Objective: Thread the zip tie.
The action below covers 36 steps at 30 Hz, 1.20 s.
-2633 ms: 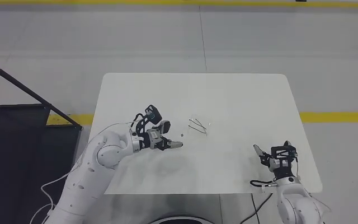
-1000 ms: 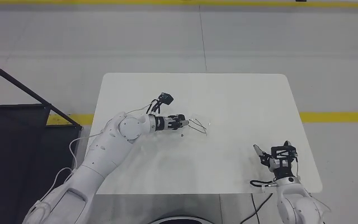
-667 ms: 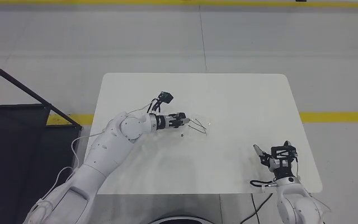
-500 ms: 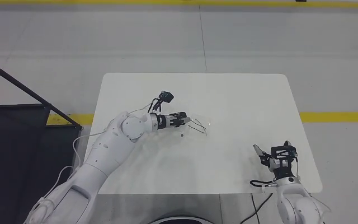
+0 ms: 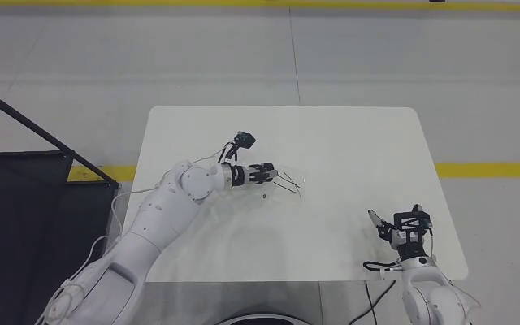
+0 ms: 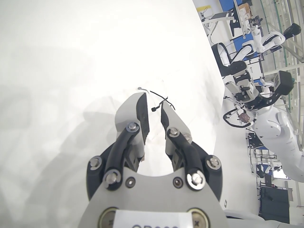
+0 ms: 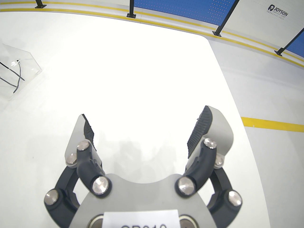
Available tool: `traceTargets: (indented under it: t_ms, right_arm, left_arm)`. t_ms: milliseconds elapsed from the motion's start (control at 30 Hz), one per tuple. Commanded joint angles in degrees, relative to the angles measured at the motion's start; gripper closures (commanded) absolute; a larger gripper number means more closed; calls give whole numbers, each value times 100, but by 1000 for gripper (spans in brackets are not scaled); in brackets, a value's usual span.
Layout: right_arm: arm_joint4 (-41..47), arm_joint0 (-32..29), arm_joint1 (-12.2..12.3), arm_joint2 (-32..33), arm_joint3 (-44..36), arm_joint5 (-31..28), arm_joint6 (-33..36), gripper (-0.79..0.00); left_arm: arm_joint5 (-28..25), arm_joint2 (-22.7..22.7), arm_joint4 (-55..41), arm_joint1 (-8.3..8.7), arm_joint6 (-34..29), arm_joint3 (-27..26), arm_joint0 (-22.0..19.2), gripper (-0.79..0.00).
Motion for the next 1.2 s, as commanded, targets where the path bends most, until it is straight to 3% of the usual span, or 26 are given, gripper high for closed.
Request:
traceTargets:
  t_ms: [0, 233, 367, 767, 1167]
  right_arm:
    - [0, 0, 0, 0, 0, 0, 0, -785]
    - [0, 0, 0, 0, 0, 0, 0, -785]
    - [0, 0, 0, 0, 0, 0, 0, -785]
    - [0, 0, 0, 0, 0, 0, 0, -785]
    - [0, 0, 0, 0, 0, 0, 0, -785]
  left_arm:
    - [-7, 14, -26, -20, -12, 62, -26, -194]
    - [-97, 39, -156, -77, -128, 226, -112, -120]
    - [-132, 48, -149, -99, -114, 273, -137, -3]
    - [-241, -42, -147, -90, -170, 194, -101, 0]
    - [-383, -341, -310, 34, -406, -168, 84, 0]
